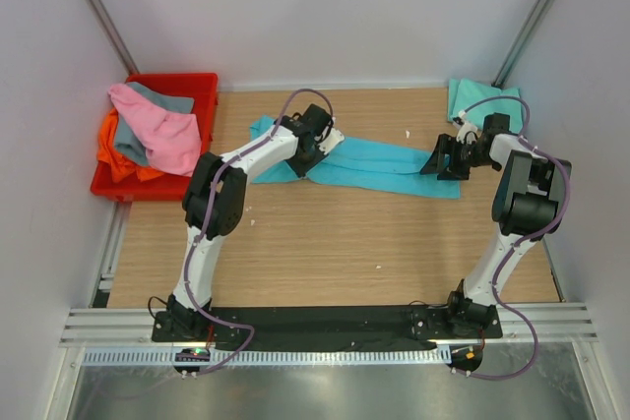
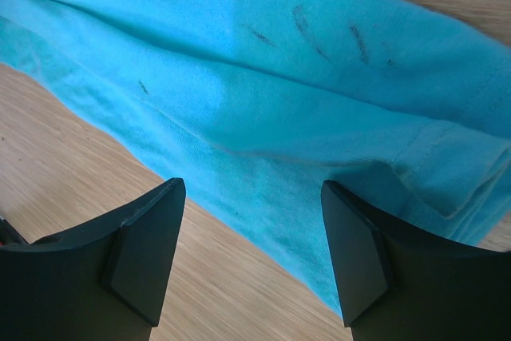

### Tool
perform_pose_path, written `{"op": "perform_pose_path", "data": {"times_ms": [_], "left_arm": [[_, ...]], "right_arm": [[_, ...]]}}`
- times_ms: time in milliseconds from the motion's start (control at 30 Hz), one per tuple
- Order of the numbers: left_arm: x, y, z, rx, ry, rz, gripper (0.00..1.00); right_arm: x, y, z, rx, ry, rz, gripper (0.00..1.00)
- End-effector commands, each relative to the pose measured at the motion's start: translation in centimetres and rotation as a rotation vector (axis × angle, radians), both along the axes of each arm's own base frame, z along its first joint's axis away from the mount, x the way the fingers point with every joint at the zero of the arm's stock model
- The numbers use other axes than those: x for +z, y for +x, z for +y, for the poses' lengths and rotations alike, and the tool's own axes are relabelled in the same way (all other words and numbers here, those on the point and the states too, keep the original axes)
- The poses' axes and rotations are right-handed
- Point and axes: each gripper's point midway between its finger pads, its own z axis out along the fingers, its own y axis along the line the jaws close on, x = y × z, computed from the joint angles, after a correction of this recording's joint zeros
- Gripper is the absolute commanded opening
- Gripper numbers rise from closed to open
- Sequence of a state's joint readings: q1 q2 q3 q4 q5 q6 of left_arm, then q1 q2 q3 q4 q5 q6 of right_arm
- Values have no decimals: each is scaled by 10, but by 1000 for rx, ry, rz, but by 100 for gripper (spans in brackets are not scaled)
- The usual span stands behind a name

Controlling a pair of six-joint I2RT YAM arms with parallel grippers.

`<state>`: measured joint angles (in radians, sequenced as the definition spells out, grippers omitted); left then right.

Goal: Fold and stack the t-shirts
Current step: Fold the tshirt

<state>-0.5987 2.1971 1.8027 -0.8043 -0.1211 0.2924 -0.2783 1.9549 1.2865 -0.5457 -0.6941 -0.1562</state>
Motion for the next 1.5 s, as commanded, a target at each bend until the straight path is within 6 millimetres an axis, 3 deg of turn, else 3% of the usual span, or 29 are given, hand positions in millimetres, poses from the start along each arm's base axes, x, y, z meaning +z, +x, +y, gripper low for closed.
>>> {"op": "perform_pose_path", "data": {"times_ms": [0,167,300,433,633,733,767,800,867,900,933,967,1000,1067,1100,1167,1200,1233,1267,1300,1333,1367,1400,1433,1467], "left_arm": [[15,17,-8,12,-37,-66,26],[18,22,-10,12,-37,-78,18],[20,26,-12,14,-46,-91,0],[37,37,-13,24,-51,-147,0],[68,77,-5,71,-62,-269,0],[79,106,6,106,-68,-328,0],[96,121,6,118,-79,-383,0],[87,132,9,110,-56,-390,0],[103,153,6,114,-62,-466,0],[88,161,8,111,-25,-469,0],[99,173,4,122,-39,-527,0],[95,180,6,140,-30,-547,6],[96,185,12,178,2,-583,36],[100,191,17,269,-8,-650,56],[103,189,16,287,-28,-658,64],[122,177,20,329,-102,-695,67],[133,171,20,341,-140,-715,73],[158,164,19,340,-197,-742,73],[147,153,22,345,-200,-707,73],[149,147,24,347,-209,-698,73],[134,135,28,343,-194,-657,73],[151,127,30,343,-220,-670,73],[148,119,33,335,-221,-652,72],[131,106,37,323,-203,-610,72],[137,98,38,312,-222,-606,72]], "right_arm": [[4,4,-3,4,7,-31,75],[5,4,-4,1,8,-33,75],[6,5,-5,0,7,-36,75],[6,4,-5,-2,10,-36,75],[7,4,-6,-6,14,-37,75],[7,4,-7,-7,16,-38,75],[7,4,-7,-9,17,-36,76],[6,4,-7,-10,18,-35,76],[6,4,-7,-10,22,-35,76],[7,5,-7,-9,23,-36,76],[8,4,-6,-9,24,-37,76],[8,4,-6,-10,27,-38,76],[9,4,-6,-11,28,-38,76],[13,3,-7,-13,31,-47,76],[14,2,-7,-14,33,-49,76],[18,1,-9,-19,38,-62,76],[19,1,-10,-21,41,-67,76],[19,0,-10,-25,48,-66,76],[19,-1,-11,-28,51,-65,76],[19,-1,-11,-29,53,-65,76],[19,0,-11,-28,52,-67,76],[18,0,-13,-33,43,-65,76],[16,0,-13,-31,42,-60,76],[15,-1,-14,-33,44,-56,76],[13,-1,-14,-33,45,-53,76]]}}
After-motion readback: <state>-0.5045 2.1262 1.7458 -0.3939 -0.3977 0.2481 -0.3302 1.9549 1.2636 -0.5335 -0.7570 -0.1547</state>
